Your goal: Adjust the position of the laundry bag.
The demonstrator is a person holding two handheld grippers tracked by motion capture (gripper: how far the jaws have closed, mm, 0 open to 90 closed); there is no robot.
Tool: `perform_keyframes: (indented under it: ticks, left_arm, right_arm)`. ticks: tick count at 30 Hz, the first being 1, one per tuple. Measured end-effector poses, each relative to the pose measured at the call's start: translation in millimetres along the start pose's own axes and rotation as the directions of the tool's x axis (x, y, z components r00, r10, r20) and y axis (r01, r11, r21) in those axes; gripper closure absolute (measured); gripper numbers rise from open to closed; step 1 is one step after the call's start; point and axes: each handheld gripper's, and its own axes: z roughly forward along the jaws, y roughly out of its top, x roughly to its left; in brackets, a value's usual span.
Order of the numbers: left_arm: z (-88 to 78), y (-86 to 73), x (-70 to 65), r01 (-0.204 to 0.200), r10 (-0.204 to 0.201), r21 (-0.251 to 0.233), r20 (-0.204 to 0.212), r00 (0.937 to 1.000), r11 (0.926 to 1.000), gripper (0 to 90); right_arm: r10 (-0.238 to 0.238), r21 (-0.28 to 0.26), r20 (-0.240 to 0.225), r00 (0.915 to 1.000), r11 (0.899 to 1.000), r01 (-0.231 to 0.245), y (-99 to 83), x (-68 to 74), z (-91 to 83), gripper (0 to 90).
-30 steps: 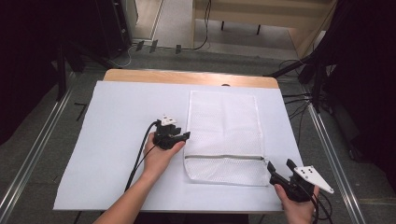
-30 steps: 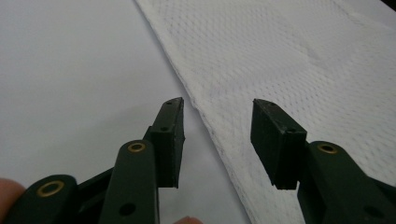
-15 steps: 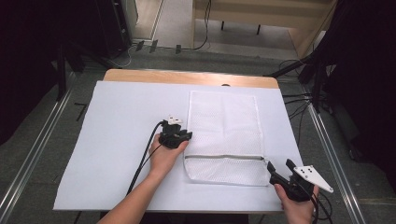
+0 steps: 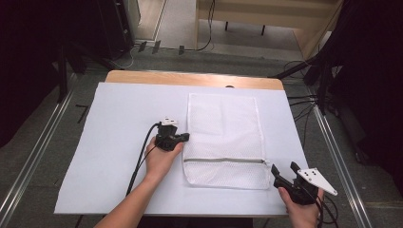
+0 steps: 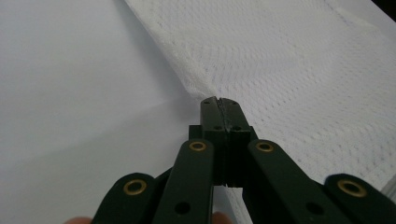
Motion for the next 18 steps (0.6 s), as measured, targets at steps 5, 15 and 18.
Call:
perform_keyframes:
  ticks: [5, 15, 18]
  left_arm:
    - [-21.5, -10.1, 15.4, 0.010, -0.010, -0.017, -0.012, 0.9999, 0.9998, 90.0]
    - [-61.7, -35.1, 47.3, 0.037, -0.038, -0.028, -0.044, 0.9983, 0.9989, 90.0]
    - [-71.3, -40.7, 54.1, 0.044, -0.046, -0.031, -0.044, 0.9980, 0.9985, 90.0]
  right_arm:
    - [-0.001, -0.001, 0.000, 1.0000, 1.000, 0.001, 0.0, 0.5, -0.3, 29.5]
    - [-0.011, 0.000, -0.002, 0.9999, 1.000, 0.011, -0.1, 5.2, -0.1, 29.5]
    - [-0.014, 0.002, -0.005, 0.9999, 1.000, 0.014, -0.4, 6.8, 0.4, 29.5]
